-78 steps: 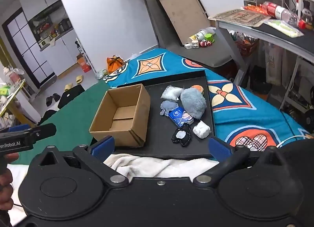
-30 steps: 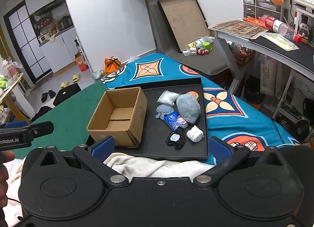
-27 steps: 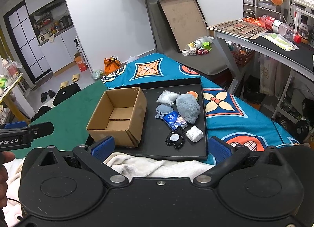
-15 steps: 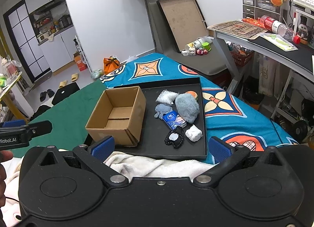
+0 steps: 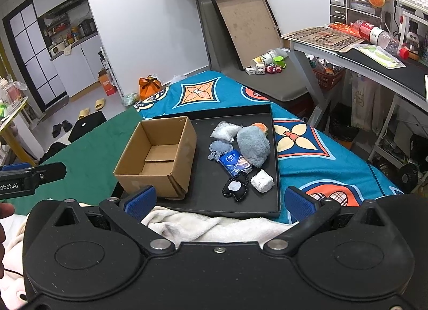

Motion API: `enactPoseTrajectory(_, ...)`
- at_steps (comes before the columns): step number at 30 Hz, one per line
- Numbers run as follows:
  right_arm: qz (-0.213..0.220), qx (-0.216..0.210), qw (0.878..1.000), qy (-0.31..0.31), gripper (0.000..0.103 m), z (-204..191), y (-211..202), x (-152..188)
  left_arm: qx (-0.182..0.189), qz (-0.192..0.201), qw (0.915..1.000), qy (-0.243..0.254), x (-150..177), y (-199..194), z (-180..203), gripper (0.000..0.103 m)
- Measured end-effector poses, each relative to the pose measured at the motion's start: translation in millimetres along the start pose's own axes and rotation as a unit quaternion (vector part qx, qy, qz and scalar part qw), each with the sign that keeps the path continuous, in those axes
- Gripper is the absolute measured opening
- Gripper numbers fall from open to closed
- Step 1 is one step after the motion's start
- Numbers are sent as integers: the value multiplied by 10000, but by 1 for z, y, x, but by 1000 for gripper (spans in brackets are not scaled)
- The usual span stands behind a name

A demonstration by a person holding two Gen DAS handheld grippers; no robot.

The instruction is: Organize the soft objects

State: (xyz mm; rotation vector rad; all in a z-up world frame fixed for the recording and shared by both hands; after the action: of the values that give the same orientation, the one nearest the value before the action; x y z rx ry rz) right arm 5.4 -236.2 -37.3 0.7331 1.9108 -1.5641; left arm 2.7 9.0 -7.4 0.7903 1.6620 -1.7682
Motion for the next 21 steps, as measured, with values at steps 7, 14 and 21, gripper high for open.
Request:
enactPoseTrajectory(7, -81, 28, 10000, -11, 103, 2, 11, -7, 16, -60, 10000, 12, -3, 10, -1, 102)
enactPoseTrajectory(14, -138, 48, 9999, 5, 103, 4, 25, -16, -17, -146, 9999, -52, -11, 26, -9, 102)
enactPoseTrajectory(21, -94, 35, 9997, 219, 103, 17, 41, -27, -86, -244, 9997, -19, -18, 45, -14, 102)
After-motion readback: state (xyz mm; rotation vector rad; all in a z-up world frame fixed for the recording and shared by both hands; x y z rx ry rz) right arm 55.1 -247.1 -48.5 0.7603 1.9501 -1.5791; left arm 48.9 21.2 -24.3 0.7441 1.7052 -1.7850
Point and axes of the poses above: each gripper's, at about its wrist camera, not at the fingertips, and y roughly the way its jaws point, z to its right, x to its underside, the point moved 2 cm from there along y, roughly the way its jaws point, and after that the axes turned 1 degree about x, right-handed, at the moved point
